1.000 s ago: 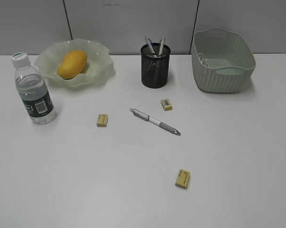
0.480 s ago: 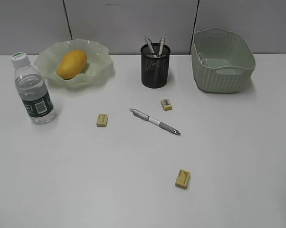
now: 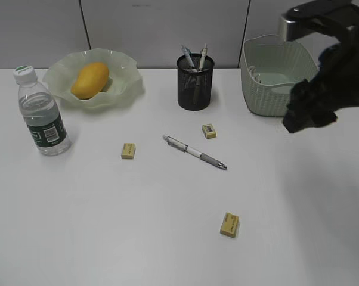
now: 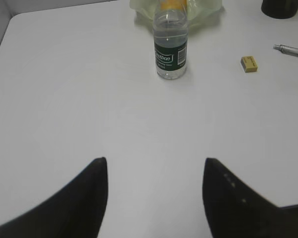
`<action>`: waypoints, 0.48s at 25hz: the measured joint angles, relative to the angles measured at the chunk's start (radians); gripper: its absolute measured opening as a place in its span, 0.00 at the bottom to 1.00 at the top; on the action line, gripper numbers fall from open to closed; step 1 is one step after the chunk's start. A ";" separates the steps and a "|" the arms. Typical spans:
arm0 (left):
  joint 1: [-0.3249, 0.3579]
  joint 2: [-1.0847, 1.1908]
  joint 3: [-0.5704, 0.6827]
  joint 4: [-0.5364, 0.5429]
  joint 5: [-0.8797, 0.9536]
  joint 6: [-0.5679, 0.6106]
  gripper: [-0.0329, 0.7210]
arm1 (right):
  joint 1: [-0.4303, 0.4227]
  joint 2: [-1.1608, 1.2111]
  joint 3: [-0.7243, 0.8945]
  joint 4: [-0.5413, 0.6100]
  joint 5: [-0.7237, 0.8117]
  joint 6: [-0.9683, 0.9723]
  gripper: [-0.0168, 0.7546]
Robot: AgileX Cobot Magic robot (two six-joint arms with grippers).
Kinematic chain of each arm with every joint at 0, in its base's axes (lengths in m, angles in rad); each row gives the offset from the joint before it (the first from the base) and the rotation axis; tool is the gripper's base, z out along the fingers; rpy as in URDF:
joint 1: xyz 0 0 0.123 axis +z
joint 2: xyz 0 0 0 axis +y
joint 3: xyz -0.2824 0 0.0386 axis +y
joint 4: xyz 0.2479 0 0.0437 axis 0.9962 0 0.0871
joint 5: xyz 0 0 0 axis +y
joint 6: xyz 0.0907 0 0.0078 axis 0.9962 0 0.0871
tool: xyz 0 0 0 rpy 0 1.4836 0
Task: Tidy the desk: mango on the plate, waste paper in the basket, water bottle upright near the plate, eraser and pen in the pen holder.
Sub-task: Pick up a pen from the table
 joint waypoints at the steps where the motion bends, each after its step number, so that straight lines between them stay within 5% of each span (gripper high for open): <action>1: 0.000 0.000 0.000 0.000 0.000 0.000 0.66 | 0.005 0.050 -0.052 0.000 0.012 -0.010 0.66; 12: 0.000 0.000 0.000 0.000 0.000 0.000 0.66 | 0.030 0.414 -0.507 0.012 0.147 -0.052 0.65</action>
